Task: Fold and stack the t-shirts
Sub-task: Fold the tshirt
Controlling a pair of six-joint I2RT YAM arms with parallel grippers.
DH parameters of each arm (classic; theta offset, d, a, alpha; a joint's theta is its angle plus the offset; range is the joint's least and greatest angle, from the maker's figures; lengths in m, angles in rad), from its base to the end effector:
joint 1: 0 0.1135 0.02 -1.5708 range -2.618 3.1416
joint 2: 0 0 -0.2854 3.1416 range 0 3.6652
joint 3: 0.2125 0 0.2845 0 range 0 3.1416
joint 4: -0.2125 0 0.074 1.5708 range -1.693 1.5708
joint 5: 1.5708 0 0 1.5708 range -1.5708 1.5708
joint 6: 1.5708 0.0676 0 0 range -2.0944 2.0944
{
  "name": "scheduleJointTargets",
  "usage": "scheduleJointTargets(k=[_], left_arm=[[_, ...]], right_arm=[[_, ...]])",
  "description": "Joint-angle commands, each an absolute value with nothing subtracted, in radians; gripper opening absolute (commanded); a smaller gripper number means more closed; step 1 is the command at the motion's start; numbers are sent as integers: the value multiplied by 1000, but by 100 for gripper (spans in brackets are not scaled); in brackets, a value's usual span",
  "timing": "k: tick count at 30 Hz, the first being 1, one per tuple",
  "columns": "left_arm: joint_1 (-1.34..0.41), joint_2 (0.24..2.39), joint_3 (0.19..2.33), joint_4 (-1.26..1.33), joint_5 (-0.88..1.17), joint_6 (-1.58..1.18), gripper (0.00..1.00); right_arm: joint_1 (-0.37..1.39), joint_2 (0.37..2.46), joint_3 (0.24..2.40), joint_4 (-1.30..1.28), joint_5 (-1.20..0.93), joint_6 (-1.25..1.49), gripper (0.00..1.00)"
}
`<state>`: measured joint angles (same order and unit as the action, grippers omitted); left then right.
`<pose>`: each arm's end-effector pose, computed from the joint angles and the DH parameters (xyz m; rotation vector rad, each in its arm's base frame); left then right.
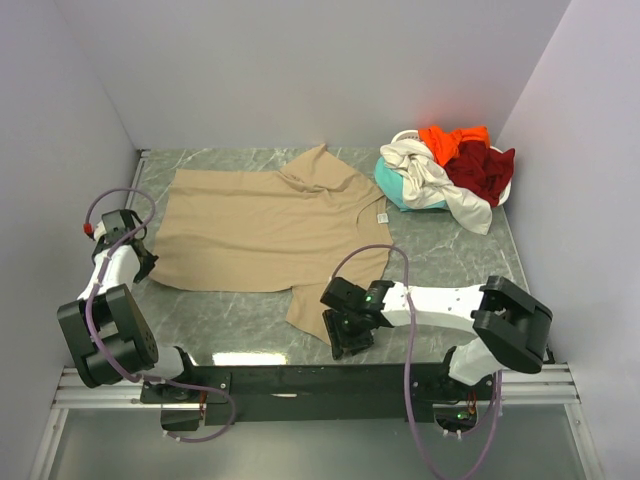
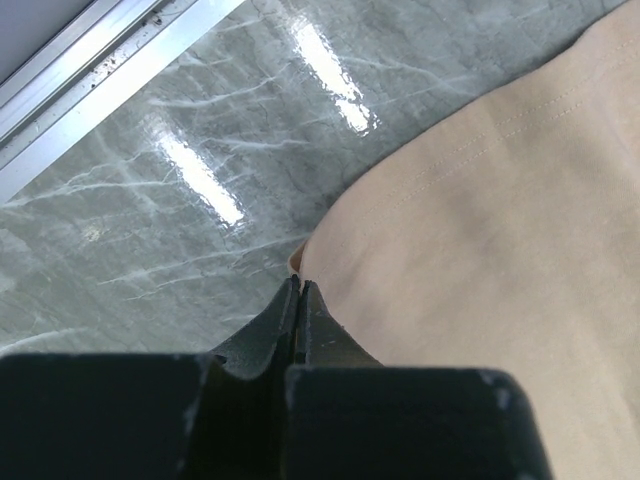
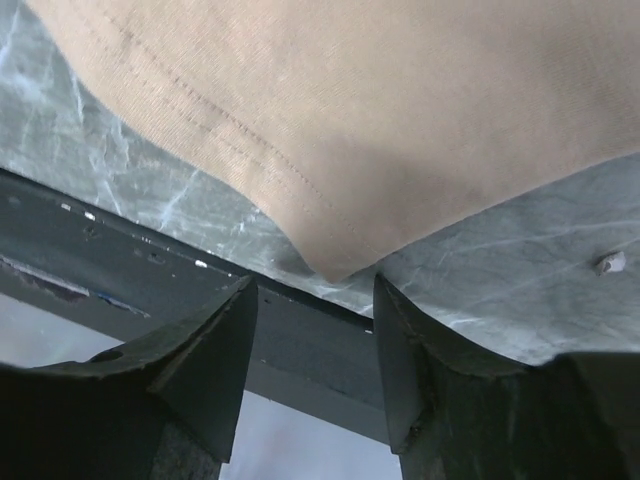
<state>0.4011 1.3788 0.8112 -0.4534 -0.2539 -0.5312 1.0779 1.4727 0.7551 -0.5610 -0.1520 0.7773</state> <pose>0.2743 0.1348 0.1759 -1.2349 2.2491 0.2796 0.1242 0.2529 0.1250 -0.4900 3.0076 0.4979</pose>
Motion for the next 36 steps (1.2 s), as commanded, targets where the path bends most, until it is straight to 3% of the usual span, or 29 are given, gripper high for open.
scheduleJointTargets(k=[1,7,13,16,19,36], left_arm=[[390,1358,805,-443,-267,-514,1],[383,1351,805,-442,-270,-514,1],[379,1354,805,-439,-272,-514,1],[379,1356,804,-439,-270,-512,1],[379,1351,810,-452,-258,-514,1],[385,1097,844,-618,-279,-538,1]], right_arm=[[1092,1509,781,-545,-77,813,56],[1094,1522,787,-575,-31,828,49],[1092,1552,798,-600,-2,822,32],[1092,1560,811,-615,-2,807,13],[1094,1552,822,-646,-2,798,1],[1092,1315,1005,-1058,-31,716,0]])
